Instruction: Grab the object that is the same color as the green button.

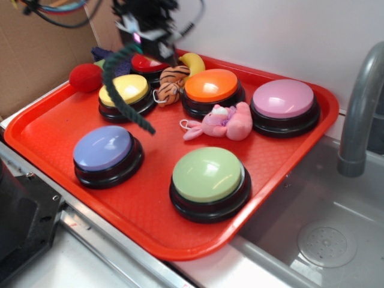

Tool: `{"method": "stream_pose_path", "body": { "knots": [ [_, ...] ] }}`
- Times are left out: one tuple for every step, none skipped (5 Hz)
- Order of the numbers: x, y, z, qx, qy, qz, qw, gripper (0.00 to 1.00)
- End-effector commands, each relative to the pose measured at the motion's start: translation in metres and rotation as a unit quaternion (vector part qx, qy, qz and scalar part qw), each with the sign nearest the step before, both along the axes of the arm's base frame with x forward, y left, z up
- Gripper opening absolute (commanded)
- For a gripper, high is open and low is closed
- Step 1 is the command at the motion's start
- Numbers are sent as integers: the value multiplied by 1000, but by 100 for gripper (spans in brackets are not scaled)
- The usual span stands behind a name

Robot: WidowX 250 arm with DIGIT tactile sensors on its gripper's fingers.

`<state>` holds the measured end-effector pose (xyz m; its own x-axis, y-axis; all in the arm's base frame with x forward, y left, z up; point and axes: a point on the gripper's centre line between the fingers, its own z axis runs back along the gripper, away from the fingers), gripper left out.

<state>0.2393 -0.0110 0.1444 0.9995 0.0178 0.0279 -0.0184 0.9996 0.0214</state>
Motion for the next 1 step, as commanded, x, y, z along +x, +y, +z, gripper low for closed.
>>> {"method": "stream_pose_path", "body": {
  "knots": [
    [-21,21,47,17,-44,23,999,0]
  ]
}}
